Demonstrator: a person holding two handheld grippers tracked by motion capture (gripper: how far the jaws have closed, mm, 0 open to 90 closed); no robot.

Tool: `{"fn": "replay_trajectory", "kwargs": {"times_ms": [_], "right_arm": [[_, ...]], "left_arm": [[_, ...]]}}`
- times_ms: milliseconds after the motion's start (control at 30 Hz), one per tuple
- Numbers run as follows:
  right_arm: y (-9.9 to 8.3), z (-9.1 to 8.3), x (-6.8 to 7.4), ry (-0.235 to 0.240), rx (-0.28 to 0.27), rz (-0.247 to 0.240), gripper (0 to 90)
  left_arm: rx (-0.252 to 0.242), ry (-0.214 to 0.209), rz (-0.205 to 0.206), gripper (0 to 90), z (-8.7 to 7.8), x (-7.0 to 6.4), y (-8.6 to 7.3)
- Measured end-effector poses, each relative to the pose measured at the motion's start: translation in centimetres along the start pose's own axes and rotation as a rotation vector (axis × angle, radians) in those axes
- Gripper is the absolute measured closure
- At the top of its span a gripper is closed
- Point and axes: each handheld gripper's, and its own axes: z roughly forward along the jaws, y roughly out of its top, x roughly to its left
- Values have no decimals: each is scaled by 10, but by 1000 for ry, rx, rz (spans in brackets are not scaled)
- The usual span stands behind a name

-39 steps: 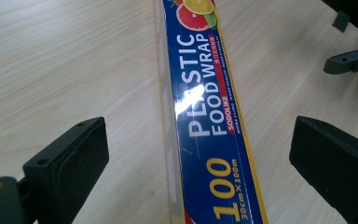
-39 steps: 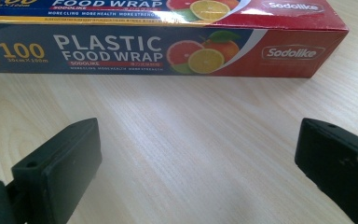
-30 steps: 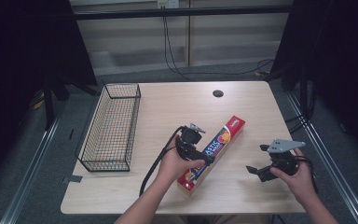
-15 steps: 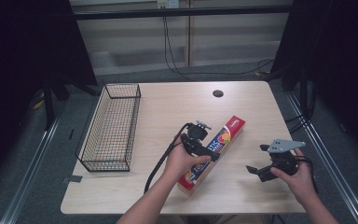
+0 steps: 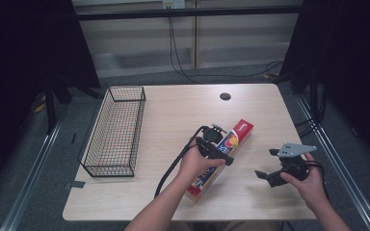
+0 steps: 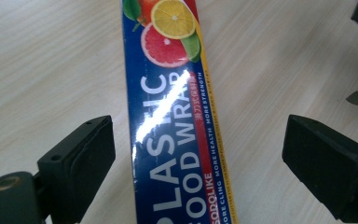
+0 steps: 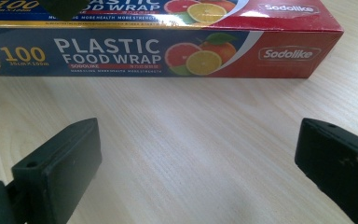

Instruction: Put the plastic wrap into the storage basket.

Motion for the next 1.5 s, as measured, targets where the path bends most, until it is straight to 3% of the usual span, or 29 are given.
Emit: {"fn": "replay_trajectory", "kwargs": {"times_ms": [67,333,867,1300,1500], "right_arm": [[0,0,0,0,-4,4,3],[0,0,0,0,-7,3,3],[0,0,0,3,-7,3,3],[0,-2,-1,-2,-7,7,3],[0,-2,-1,-5,-11,5,3]], "left_arm": [[15,0,6,94,3,0,1],[42,38,-32,103,15,2,3],[98,62,-68,153,30,7,8],[149,82,-90,258,37,6,15],[163,77,-103,350,37,8,16]]}}
